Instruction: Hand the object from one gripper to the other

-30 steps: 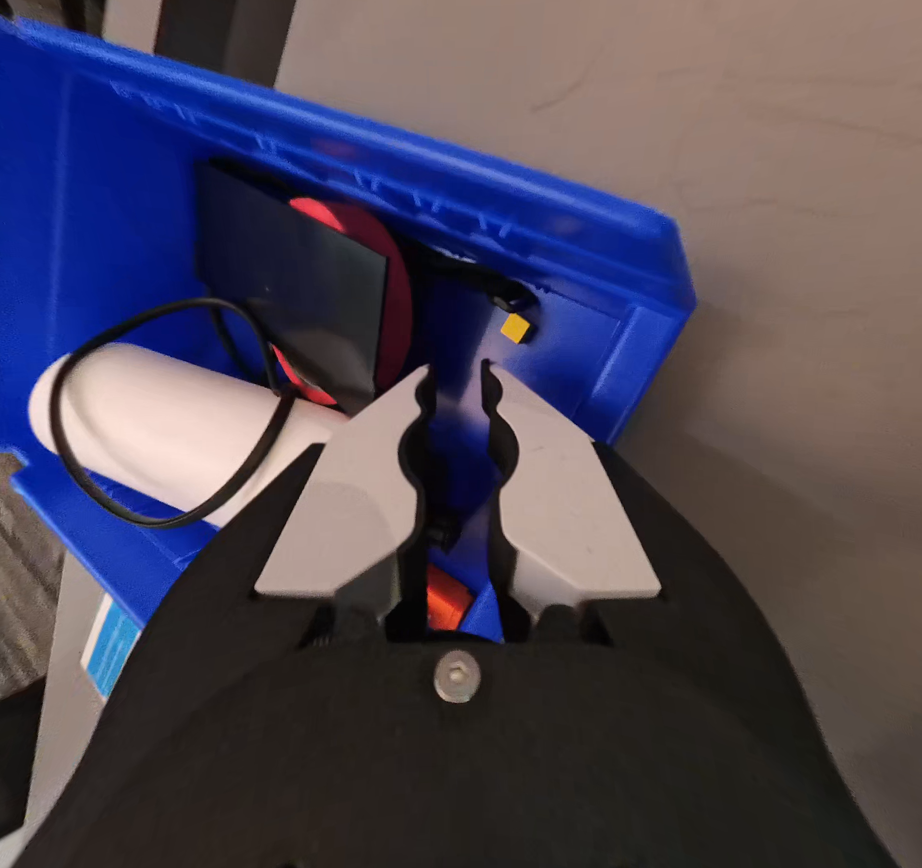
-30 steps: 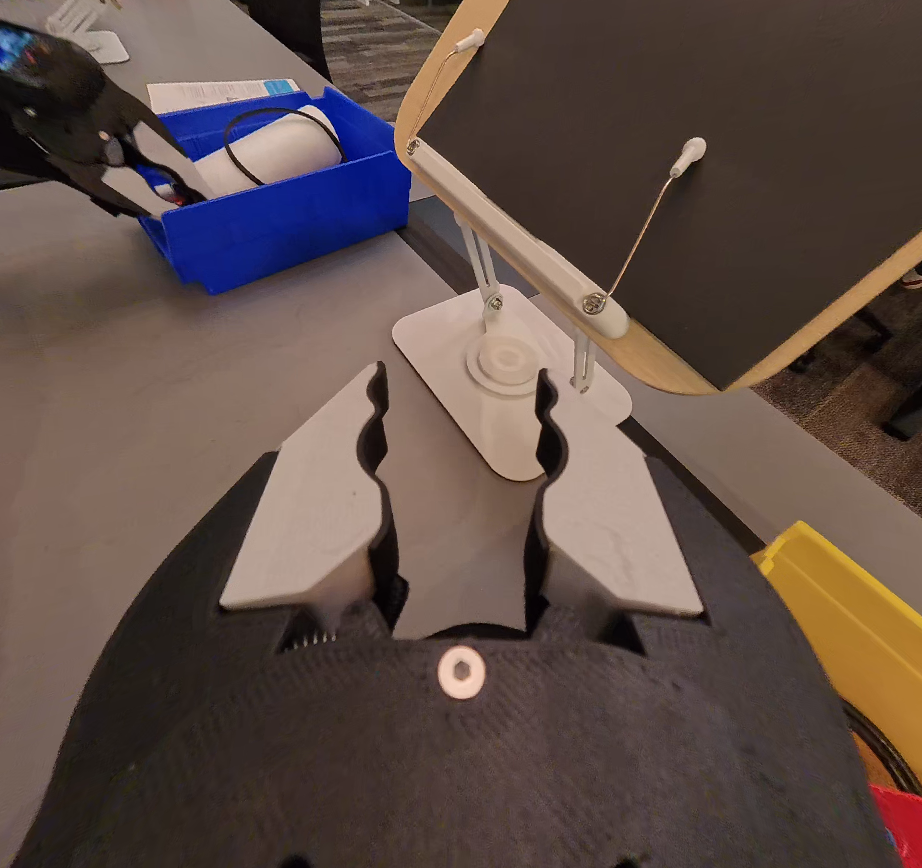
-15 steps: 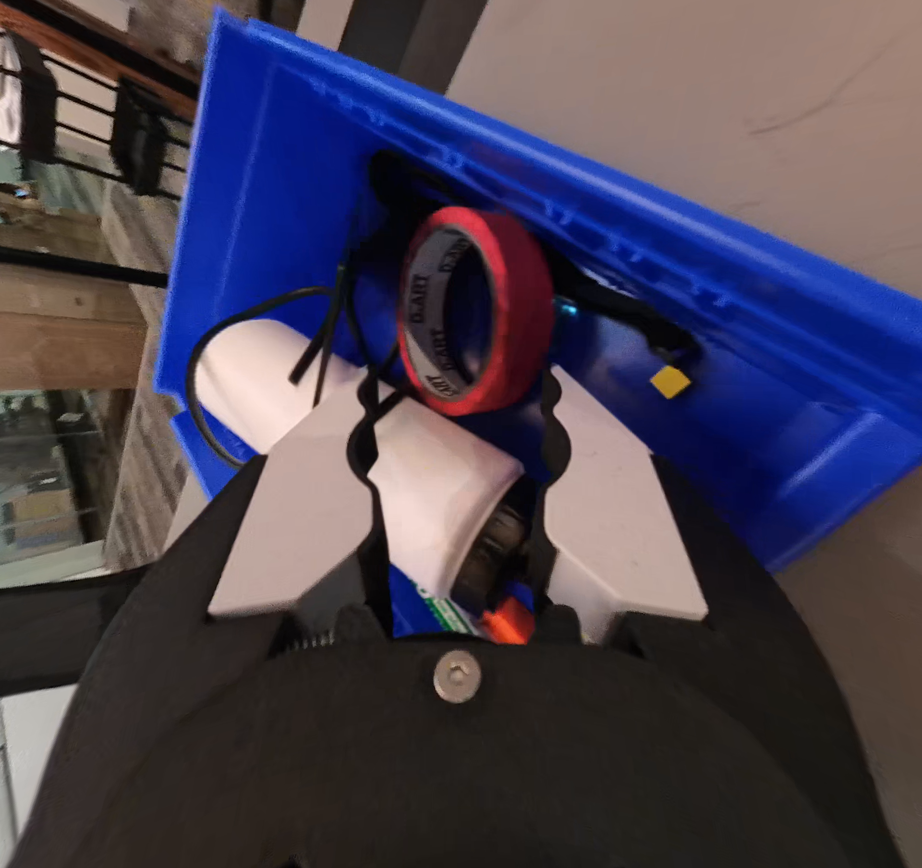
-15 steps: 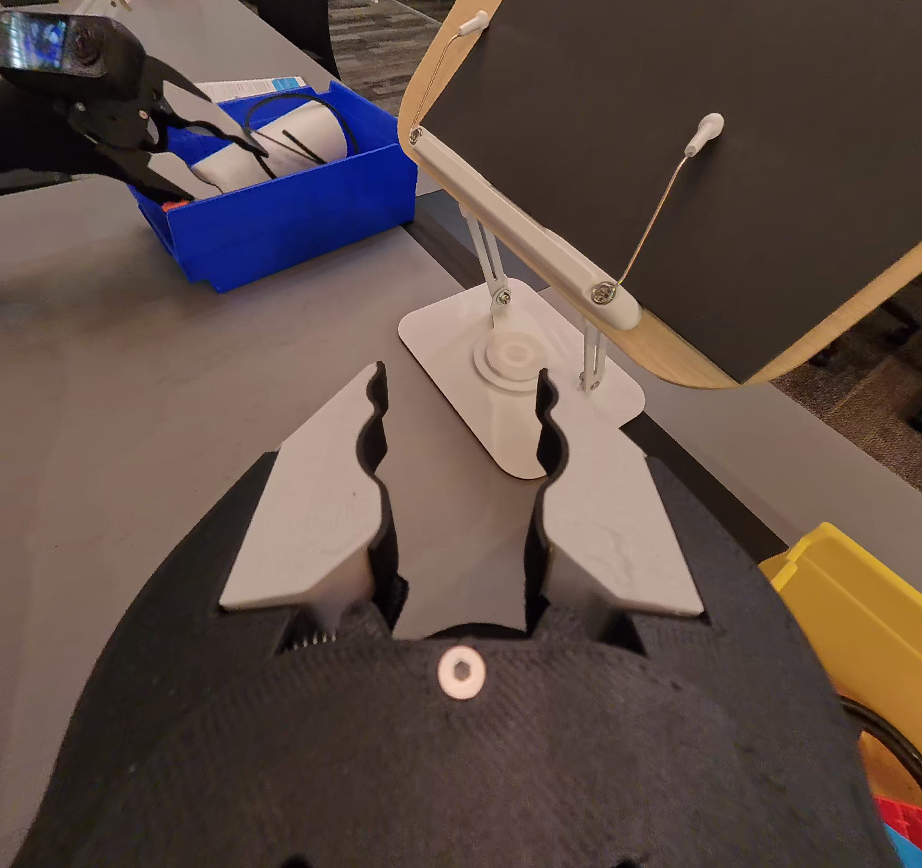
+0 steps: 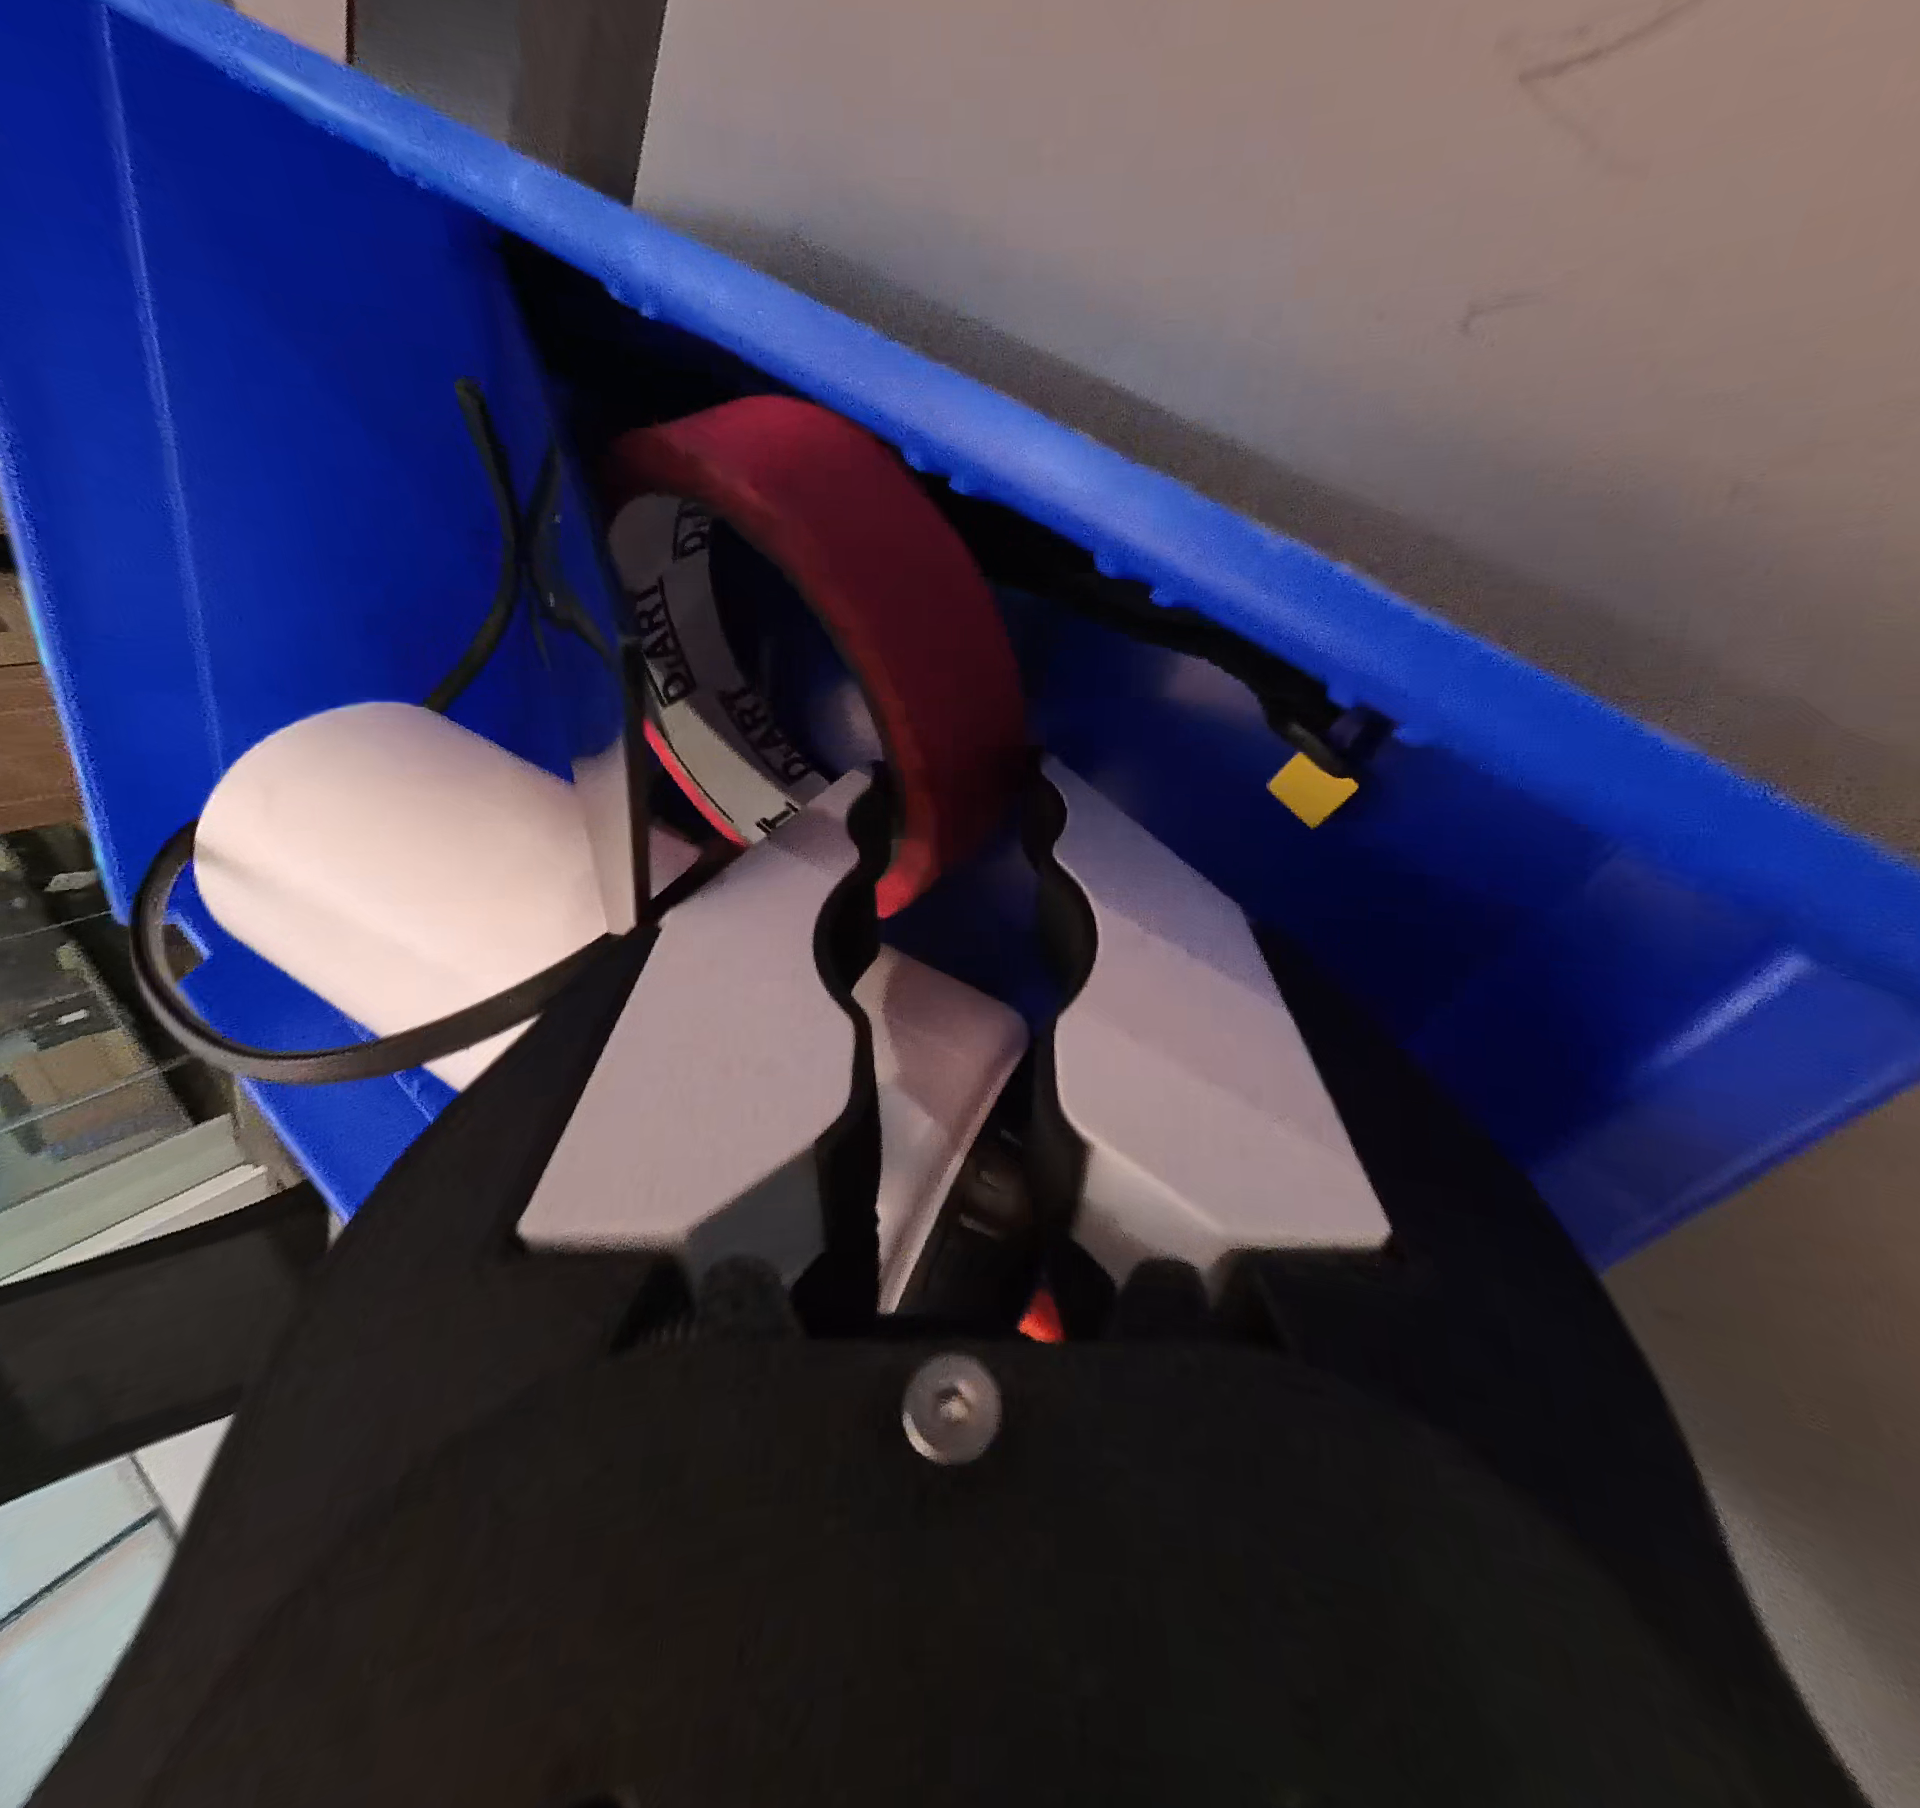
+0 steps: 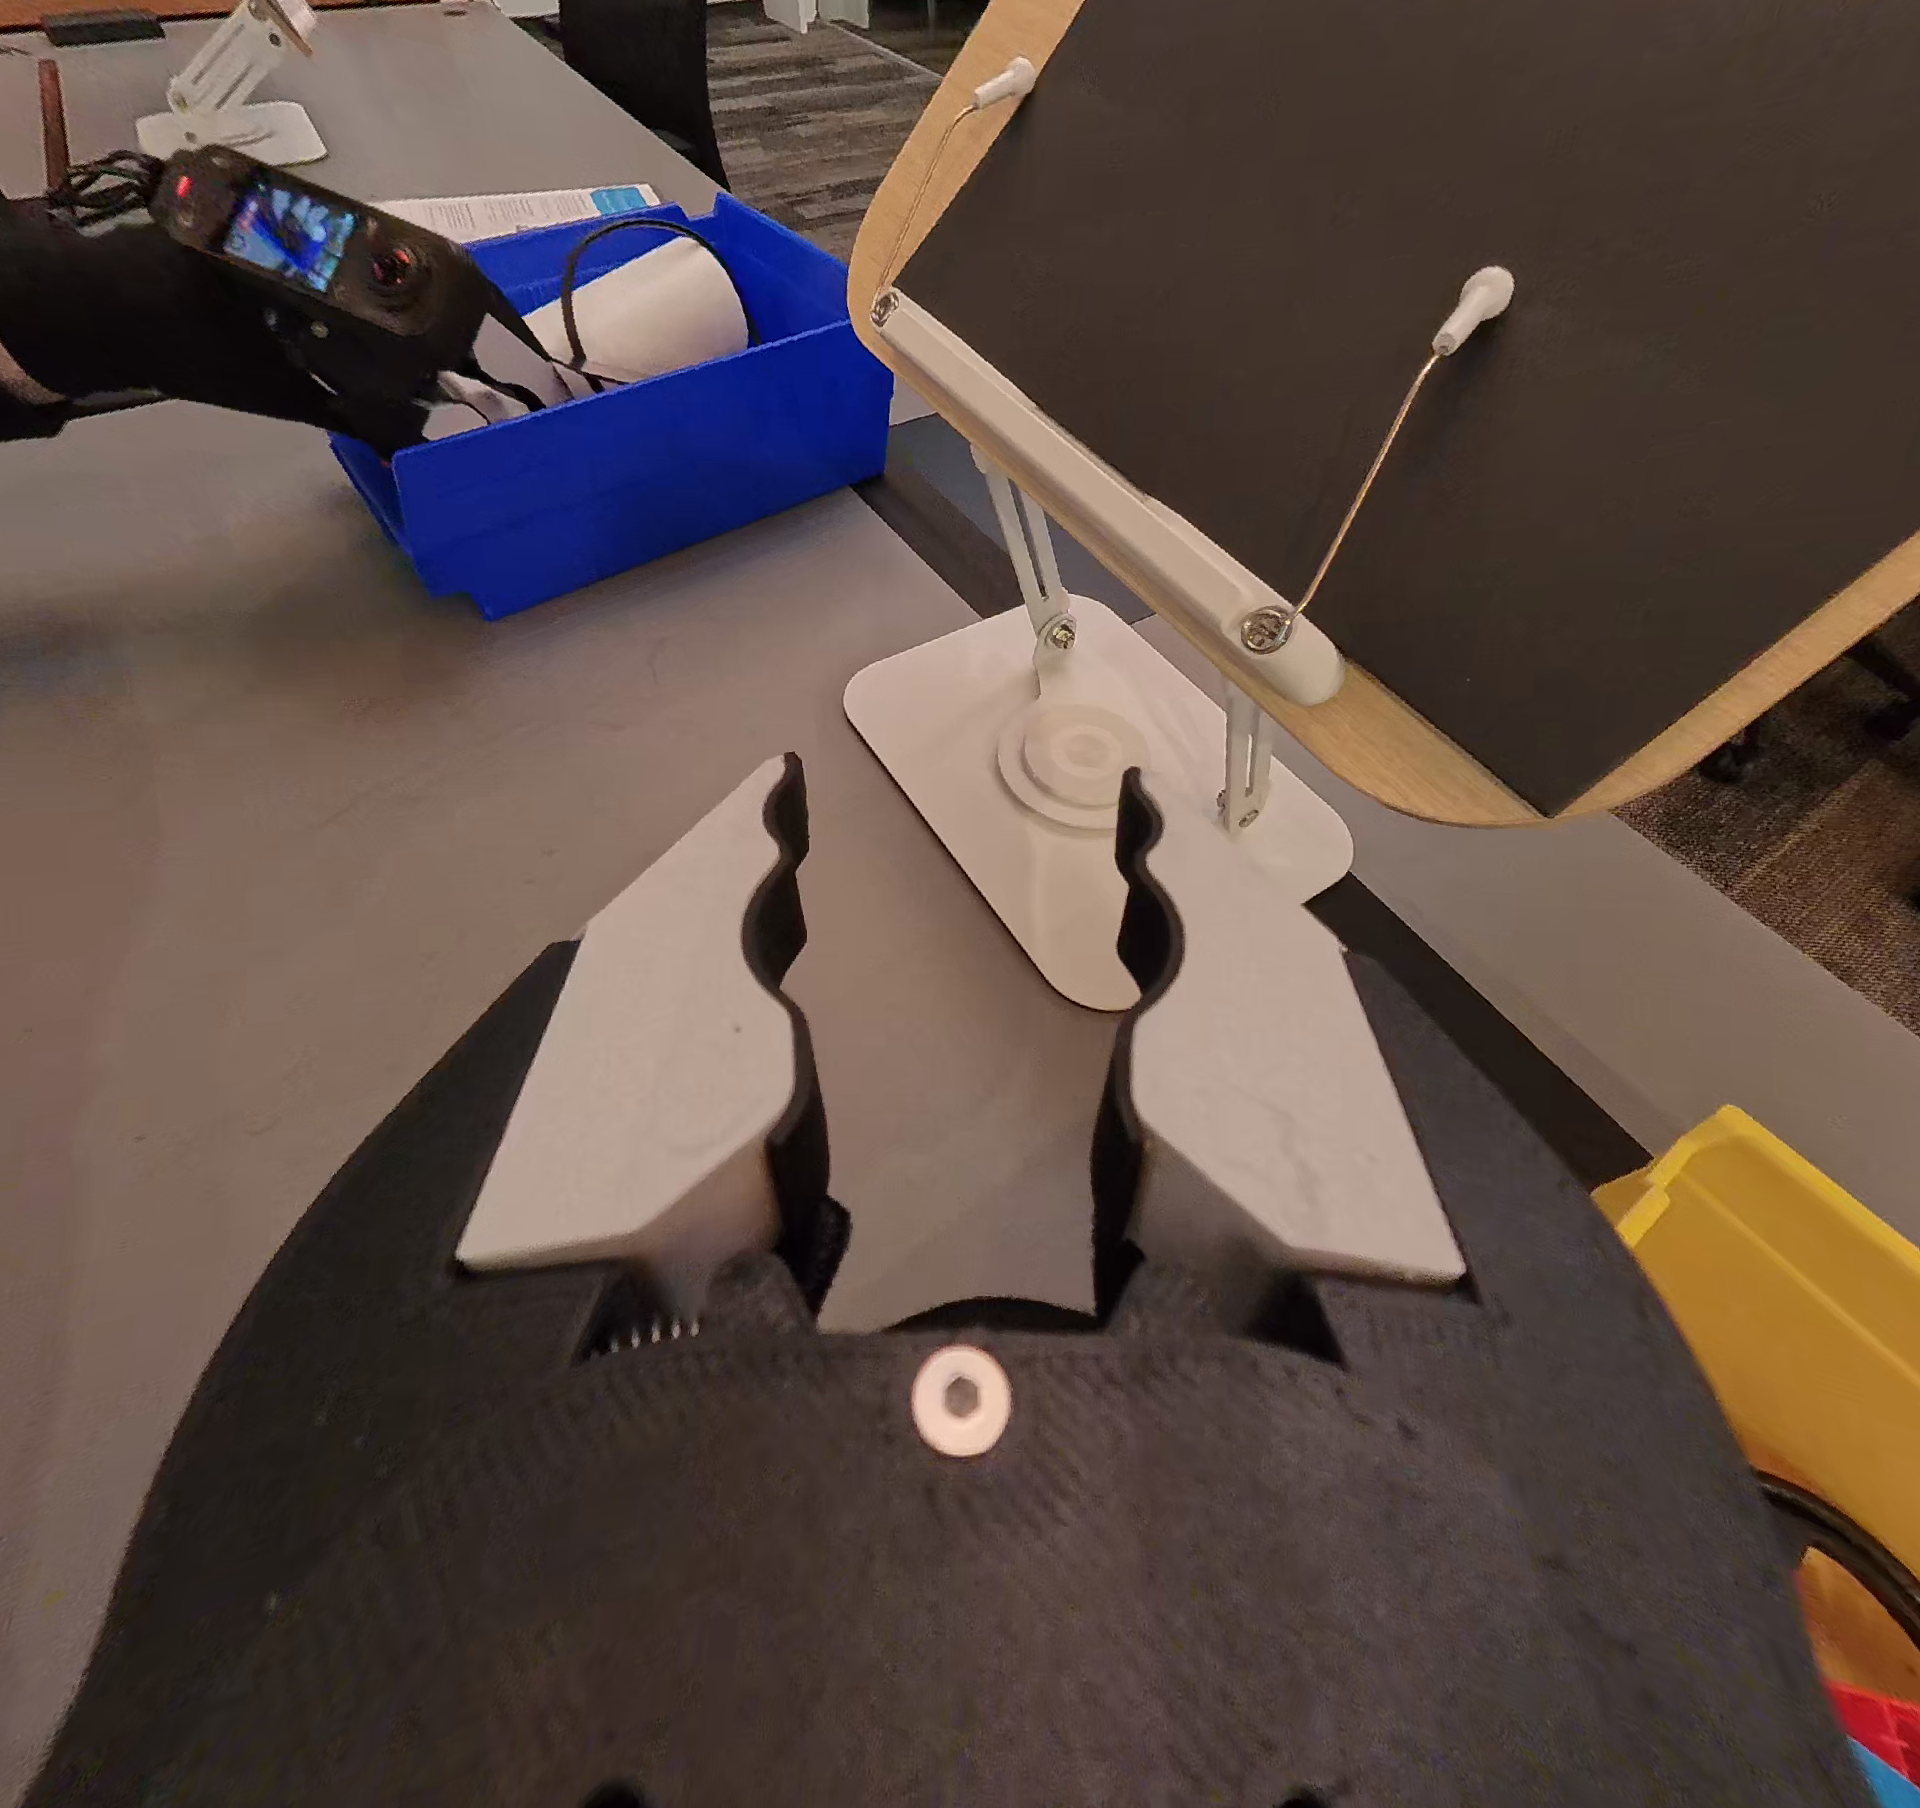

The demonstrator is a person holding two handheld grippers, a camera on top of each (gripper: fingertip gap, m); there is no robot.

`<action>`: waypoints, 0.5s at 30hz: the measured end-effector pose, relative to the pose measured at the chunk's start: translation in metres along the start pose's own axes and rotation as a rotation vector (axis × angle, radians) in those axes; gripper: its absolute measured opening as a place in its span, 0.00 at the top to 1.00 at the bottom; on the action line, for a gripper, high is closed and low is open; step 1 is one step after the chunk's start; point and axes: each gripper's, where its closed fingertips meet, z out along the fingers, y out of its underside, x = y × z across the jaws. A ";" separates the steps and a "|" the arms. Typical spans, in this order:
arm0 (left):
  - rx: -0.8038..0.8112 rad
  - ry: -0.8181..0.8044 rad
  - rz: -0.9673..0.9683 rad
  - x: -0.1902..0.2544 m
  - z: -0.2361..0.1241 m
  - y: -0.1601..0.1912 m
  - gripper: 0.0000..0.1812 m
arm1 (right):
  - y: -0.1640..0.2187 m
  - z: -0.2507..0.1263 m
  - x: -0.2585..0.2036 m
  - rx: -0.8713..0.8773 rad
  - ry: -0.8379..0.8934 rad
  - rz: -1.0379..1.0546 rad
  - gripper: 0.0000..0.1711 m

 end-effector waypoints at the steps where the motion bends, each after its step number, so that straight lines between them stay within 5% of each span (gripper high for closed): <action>1: -0.007 -0.012 0.007 0.000 0.001 0.000 0.87 | 0.000 0.000 0.000 0.000 0.000 -0.002 0.66; 8: 0.047 -0.021 -0.014 -0.001 -0.003 -0.003 0.88 | -0.008 -0.007 -0.003 0.023 -0.003 -0.011 0.66; 15: 0.240 0.082 -0.161 -0.006 -0.045 -0.018 0.88 | -0.013 -0.007 -0.009 0.038 -0.024 -0.012 0.66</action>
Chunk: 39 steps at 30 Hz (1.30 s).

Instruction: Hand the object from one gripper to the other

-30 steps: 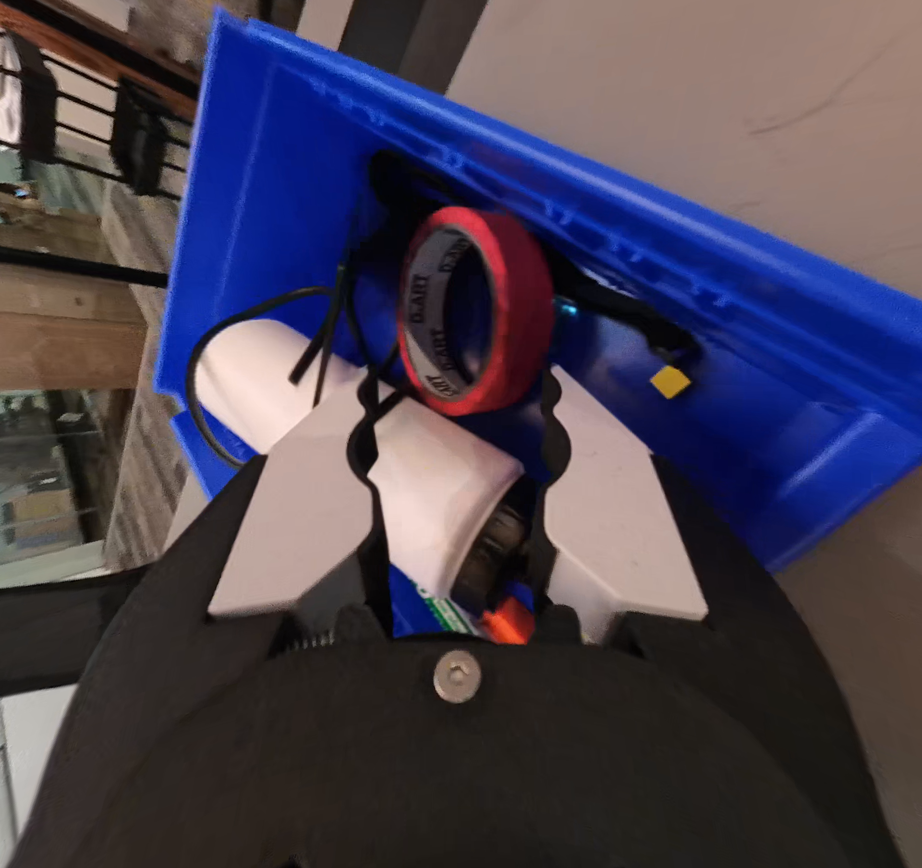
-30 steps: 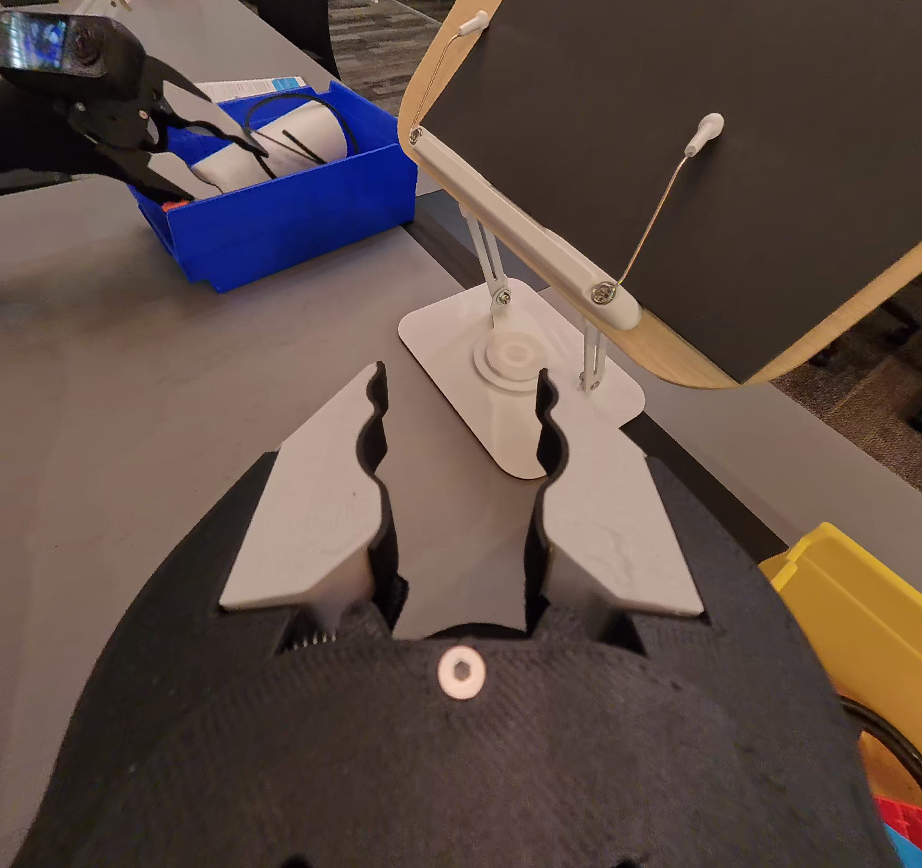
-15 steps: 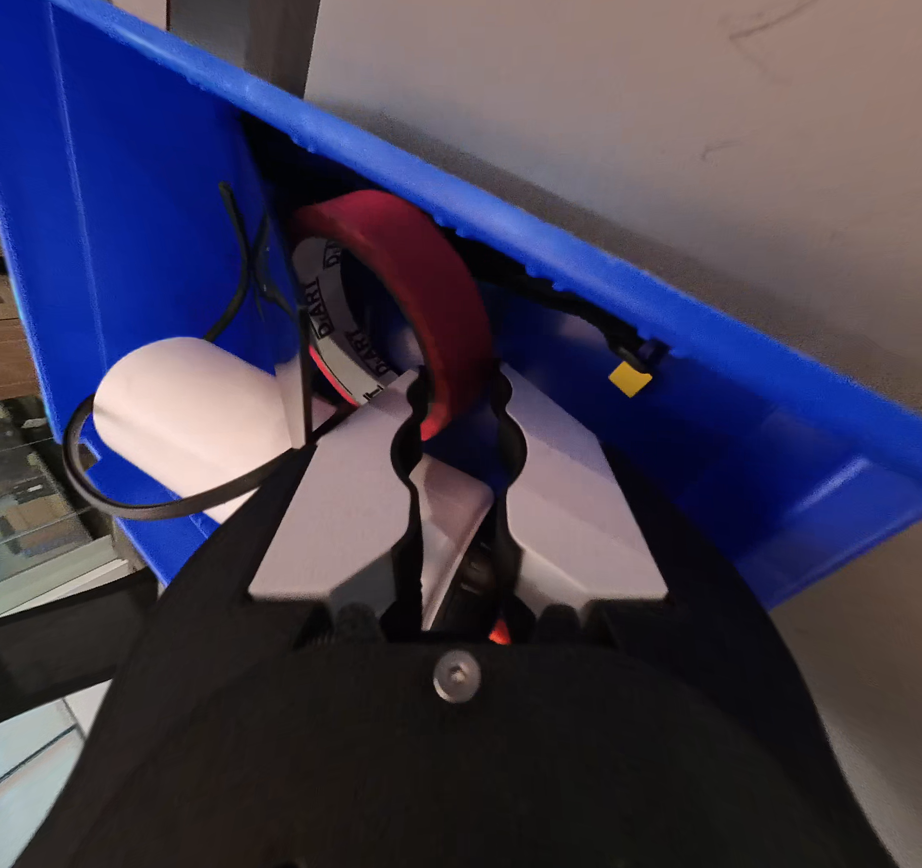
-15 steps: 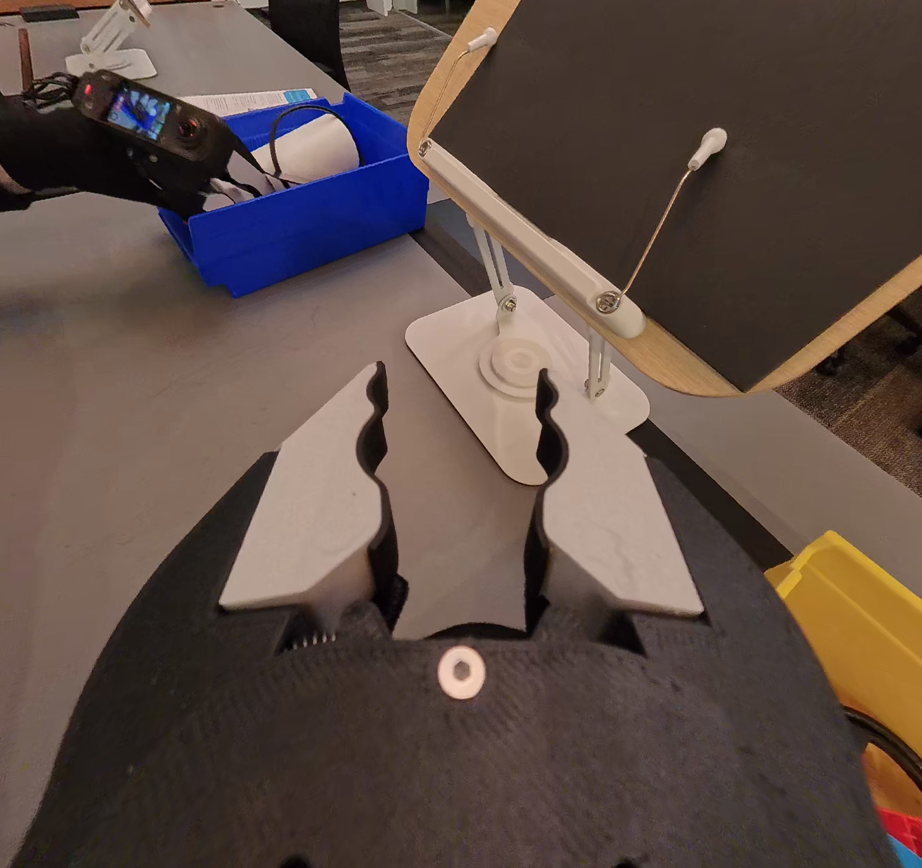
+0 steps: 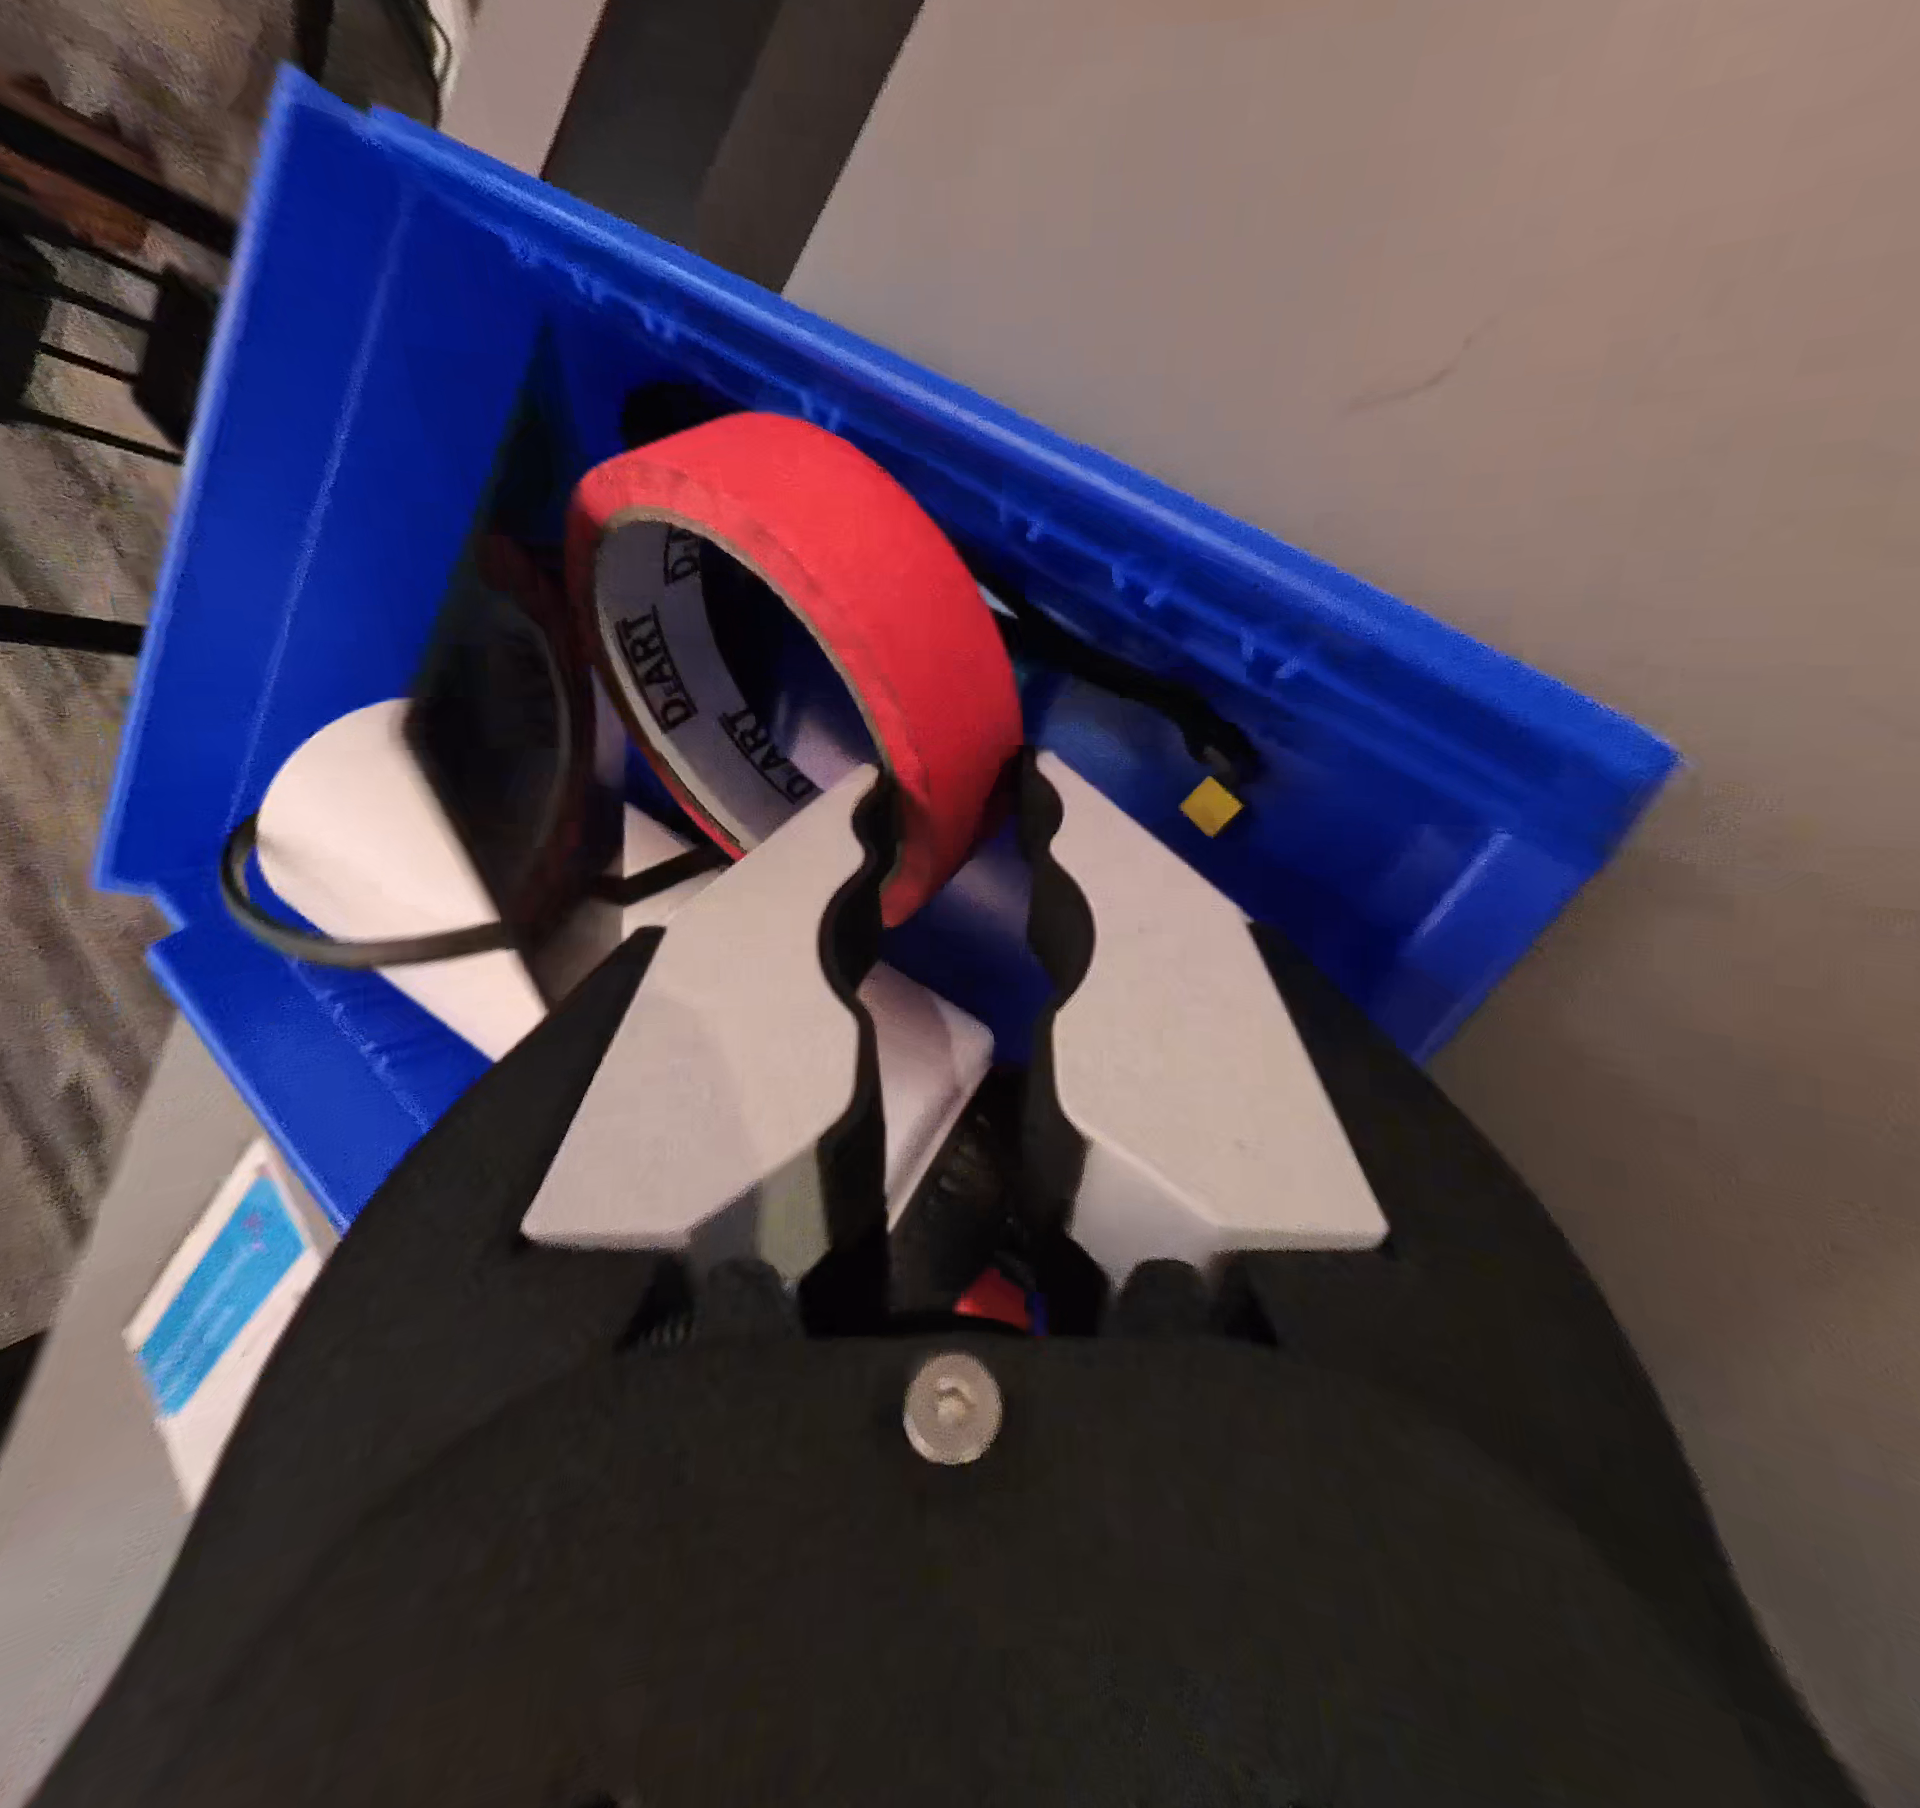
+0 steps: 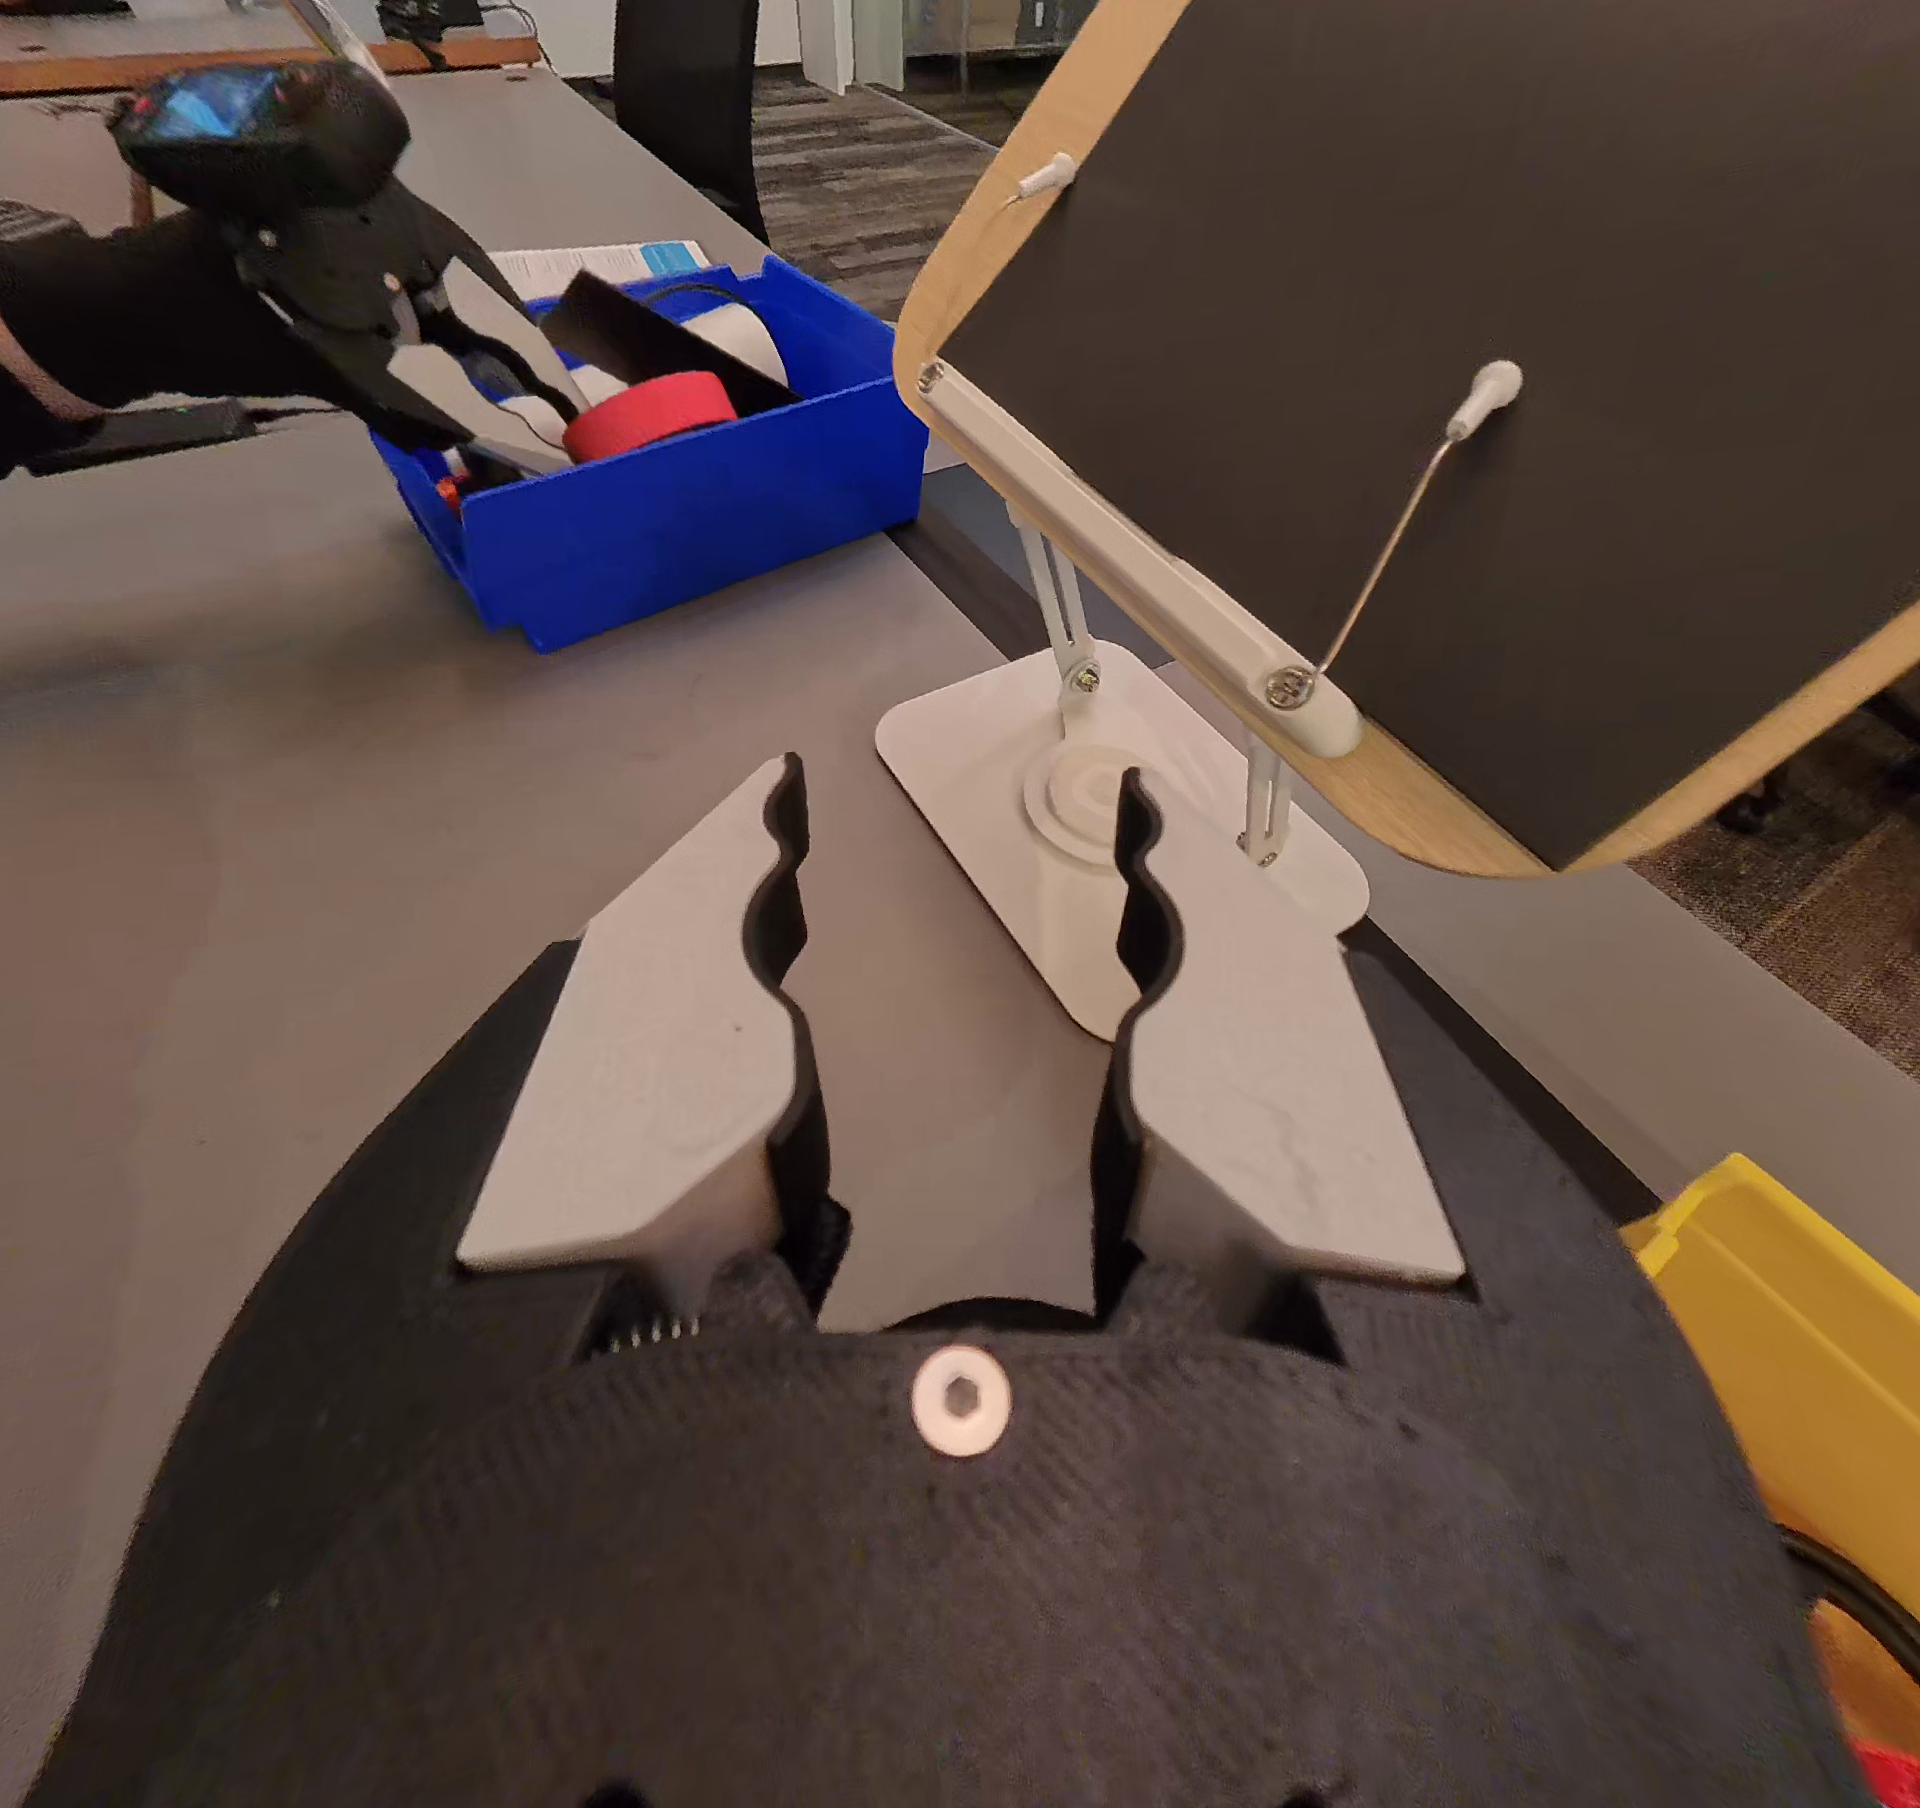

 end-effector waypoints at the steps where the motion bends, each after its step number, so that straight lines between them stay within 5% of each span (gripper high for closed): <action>1: 0.033 0.027 -0.036 0.001 -0.007 -0.003 0.88 | -0.001 0.000 -0.002 0.004 -0.007 -0.001 0.66; 13: 0.520 0.353 -0.289 0.017 -0.088 -0.045 0.91 | -0.016 0.006 -0.026 0.041 -0.055 -0.039 0.66; 25: 0.525 0.340 -0.216 0.034 -0.095 -0.065 0.96 | -0.024 0.023 -0.057 0.045 -0.093 -0.117 0.66; 39: 0.912 0.814 0.013 0.172 -0.164 -0.206 0.96 | -0.055 0.024 -0.090 0.202 -0.082 -0.335 0.69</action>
